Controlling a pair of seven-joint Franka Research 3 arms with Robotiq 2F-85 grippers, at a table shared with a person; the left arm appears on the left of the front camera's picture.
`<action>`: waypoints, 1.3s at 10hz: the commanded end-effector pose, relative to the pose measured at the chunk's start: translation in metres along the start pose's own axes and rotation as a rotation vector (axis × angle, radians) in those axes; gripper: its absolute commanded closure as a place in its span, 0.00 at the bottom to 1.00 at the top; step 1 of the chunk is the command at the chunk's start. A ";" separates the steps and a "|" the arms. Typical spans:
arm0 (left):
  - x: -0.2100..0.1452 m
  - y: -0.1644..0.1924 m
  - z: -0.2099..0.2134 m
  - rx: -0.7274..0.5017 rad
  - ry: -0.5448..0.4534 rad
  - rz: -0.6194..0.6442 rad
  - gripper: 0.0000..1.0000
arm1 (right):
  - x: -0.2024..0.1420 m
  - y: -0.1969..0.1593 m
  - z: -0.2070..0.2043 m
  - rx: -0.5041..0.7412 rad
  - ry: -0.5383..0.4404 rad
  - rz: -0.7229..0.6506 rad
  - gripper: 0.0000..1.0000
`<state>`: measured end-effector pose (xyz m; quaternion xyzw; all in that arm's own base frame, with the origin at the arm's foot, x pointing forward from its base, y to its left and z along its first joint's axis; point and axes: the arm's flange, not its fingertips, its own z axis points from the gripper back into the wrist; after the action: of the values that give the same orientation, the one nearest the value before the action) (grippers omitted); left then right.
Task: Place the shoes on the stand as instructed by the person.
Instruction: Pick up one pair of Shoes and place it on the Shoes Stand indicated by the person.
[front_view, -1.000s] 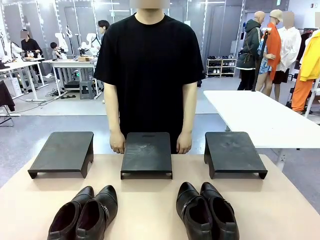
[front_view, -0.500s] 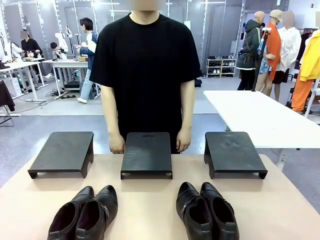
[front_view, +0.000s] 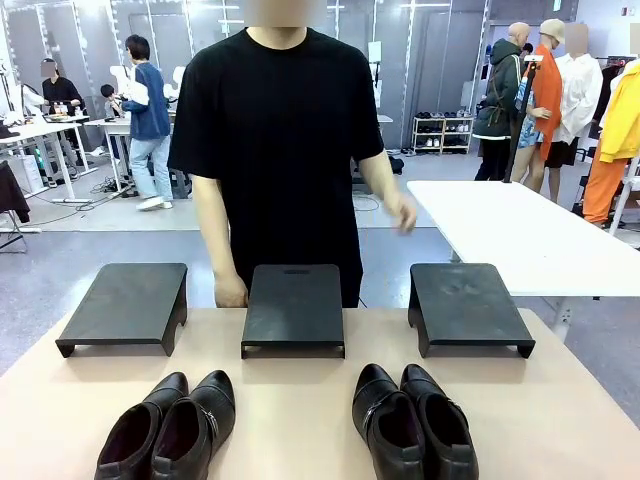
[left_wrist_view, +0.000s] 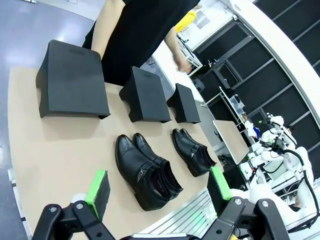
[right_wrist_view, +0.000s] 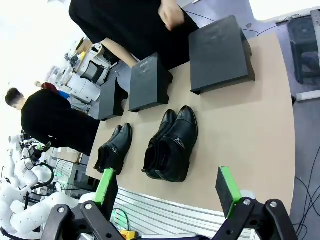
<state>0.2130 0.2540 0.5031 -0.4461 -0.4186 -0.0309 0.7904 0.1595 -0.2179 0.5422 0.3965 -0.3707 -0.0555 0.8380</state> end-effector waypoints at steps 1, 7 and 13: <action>0.003 -0.001 0.001 -0.017 -0.010 -0.024 0.00 | 0.000 0.002 0.001 0.007 -0.003 0.017 0.00; 0.003 -0.001 0.001 -0.017 -0.010 -0.024 0.00 | 0.000 0.002 0.001 0.007 -0.003 0.017 0.00; 0.003 -0.001 0.001 -0.017 -0.010 -0.024 0.00 | 0.000 0.002 0.001 0.007 -0.003 0.017 0.00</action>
<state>0.2118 0.2526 0.5042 -0.4452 -0.4167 -0.0318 0.7919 0.1590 -0.2177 0.5426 0.3954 -0.3706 -0.0561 0.8385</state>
